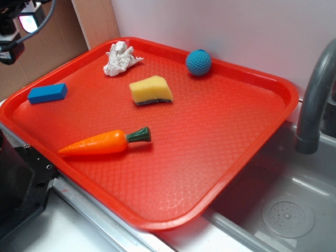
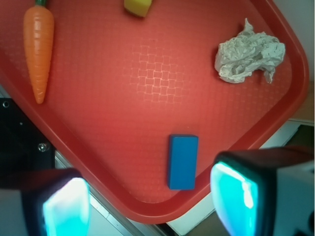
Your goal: Grab the blue block.
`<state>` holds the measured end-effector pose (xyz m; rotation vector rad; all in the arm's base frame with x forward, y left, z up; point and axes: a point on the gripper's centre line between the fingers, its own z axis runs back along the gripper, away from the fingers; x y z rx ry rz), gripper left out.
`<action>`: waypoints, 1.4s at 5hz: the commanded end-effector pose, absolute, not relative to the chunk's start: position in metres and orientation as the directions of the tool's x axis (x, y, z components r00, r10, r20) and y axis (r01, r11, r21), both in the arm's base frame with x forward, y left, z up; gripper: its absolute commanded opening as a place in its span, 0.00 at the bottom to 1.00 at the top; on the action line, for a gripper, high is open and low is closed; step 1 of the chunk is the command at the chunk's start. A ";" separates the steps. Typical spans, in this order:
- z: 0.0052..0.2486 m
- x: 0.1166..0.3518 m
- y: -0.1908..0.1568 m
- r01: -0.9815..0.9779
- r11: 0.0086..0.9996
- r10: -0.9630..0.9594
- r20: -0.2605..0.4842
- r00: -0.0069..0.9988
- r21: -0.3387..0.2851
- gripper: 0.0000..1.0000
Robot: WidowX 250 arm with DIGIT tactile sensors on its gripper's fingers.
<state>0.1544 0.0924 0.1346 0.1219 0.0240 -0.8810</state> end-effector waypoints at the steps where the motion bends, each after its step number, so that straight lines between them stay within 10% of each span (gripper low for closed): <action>1: 0.092 0.152 0.138 0.805 0.573 -0.799 -0.116 0.590 0.154 1.00; 5: 0.007 0.163 0.144 0.848 0.531 -0.824 -0.242 0.512 -0.013 1.00; 6: 0.006 0.172 0.137 0.828 0.561 -0.799 -0.253 0.546 0.015 0.00; 7: 0.010 0.170 0.130 0.749 0.659 -0.719 -0.234 0.654 0.069 0.00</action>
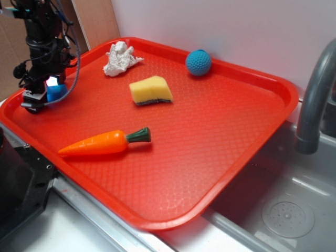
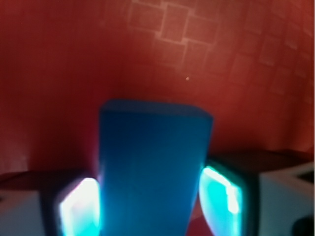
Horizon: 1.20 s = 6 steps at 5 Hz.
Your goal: Grab the blue block.
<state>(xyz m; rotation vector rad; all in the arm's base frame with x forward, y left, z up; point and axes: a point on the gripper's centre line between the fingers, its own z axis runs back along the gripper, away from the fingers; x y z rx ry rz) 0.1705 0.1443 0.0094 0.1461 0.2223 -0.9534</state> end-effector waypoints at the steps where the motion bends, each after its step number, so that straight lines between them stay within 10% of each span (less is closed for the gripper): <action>1: 0.036 0.176 0.113 0.620 0.780 -0.605 -0.152 0.782 0.082 0.00; 4: 0.182 0.197 0.057 0.241 0.941 -0.255 0.029 0.966 0.238 0.00; 6: 0.219 0.185 0.052 0.090 0.994 -0.098 0.135 0.986 0.065 0.00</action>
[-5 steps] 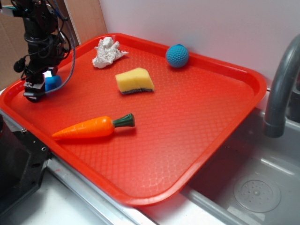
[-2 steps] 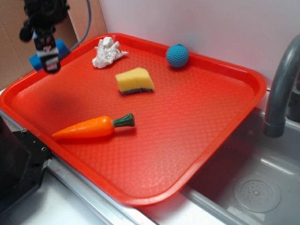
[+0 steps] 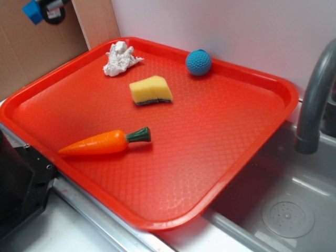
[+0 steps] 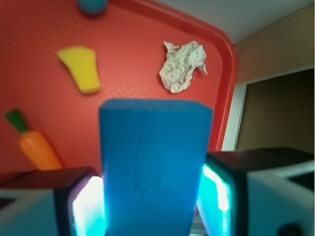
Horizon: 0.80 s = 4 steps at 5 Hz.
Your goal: Grab the blue block.
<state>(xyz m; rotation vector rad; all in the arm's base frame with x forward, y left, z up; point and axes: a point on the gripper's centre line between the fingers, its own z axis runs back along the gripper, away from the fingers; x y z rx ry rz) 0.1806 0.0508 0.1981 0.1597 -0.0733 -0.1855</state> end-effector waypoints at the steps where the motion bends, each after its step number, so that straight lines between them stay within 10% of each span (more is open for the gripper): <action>1: 0.218 0.179 0.039 0.019 0.998 -0.010 0.137 0.990 -0.058 0.00; 4: 0.211 0.196 0.025 -0.008 0.998 0.014 0.094 0.996 -0.061 0.00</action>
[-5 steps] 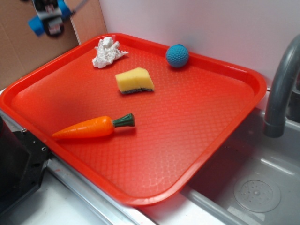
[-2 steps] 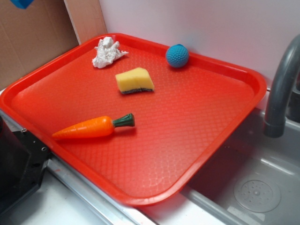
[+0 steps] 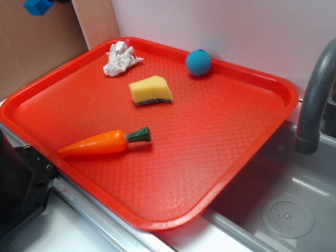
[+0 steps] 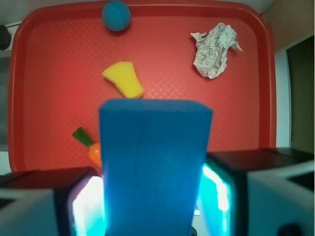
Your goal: Grab the blue block.
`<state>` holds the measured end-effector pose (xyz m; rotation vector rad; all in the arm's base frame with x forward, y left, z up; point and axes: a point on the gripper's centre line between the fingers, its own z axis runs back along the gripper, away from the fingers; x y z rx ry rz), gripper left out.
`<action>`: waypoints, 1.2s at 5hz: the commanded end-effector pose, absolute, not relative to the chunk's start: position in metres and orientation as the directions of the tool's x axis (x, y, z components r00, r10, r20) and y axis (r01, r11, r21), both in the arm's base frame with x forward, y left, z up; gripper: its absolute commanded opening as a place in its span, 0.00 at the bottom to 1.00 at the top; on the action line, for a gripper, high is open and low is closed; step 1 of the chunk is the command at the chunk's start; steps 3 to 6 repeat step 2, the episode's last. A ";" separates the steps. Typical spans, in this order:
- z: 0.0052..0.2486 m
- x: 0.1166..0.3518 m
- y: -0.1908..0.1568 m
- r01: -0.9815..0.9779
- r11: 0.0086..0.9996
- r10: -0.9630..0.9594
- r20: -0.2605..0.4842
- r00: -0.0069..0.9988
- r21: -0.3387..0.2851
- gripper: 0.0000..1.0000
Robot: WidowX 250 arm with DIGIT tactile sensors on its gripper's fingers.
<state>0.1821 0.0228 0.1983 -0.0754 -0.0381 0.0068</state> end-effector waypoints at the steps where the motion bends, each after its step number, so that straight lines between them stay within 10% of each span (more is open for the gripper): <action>1: 0.210 0.199 0.023 0.005 0.998 0.000 0.089 0.996 -0.058 0.00; 6: 0.211 0.197 0.021 0.005 0.999 -0.001 0.090 0.996 -0.048 0.00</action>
